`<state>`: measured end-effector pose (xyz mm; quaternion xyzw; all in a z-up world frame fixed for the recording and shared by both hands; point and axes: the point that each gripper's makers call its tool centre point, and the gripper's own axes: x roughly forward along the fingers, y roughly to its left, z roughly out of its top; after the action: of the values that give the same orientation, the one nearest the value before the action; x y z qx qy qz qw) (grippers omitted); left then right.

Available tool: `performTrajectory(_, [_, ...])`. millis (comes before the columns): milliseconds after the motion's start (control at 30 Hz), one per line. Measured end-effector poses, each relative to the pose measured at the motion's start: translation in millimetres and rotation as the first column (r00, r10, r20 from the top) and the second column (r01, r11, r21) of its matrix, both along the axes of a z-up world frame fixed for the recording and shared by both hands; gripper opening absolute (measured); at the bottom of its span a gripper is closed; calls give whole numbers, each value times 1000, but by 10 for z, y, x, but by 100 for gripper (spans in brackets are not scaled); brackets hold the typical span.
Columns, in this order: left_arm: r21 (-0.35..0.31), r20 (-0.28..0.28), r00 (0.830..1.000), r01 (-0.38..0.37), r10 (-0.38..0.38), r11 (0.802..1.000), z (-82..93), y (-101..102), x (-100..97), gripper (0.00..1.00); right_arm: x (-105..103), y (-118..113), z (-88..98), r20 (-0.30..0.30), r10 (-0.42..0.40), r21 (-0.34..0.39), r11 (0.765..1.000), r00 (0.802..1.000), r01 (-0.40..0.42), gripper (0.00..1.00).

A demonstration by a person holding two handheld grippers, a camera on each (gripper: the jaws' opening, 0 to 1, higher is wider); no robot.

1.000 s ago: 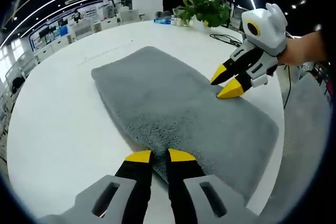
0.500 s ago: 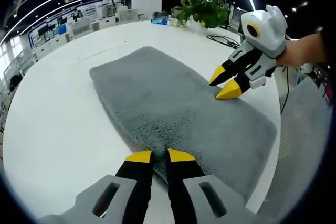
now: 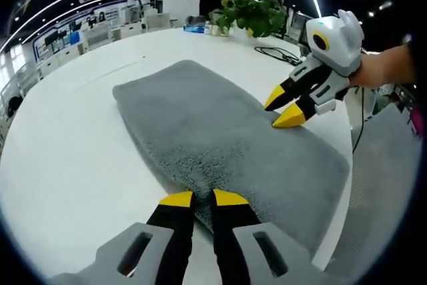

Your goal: Fold the towel on the table until its edges align and the towel forms a compact rectangular stack.

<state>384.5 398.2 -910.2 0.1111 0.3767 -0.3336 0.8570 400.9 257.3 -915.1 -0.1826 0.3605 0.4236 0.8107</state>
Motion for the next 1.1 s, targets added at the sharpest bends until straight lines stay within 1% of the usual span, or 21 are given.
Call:
performTrajectory(300, [6,2,1000,21,-21,1000,-4,-240,5,10,1,-207,2,3,-1,-16,1000,1000,1,16])
performTrajectory(733, [-5,1,1000,13,-13,1000,-7,-478,26,10,70,-460,-12,19,20,-29,999,1000,-19,16])
performTrajectory(1000, [22,10,1000,29,-30,999,-4,-548,55,10,95,-501,-3,31,33,-31,999,999,-32,16])
performTrajectory(1100, [35,18,999,36,-37,999,-5,-564,81,10,105,-513,2,32,25,-30,999,999,-24,16])
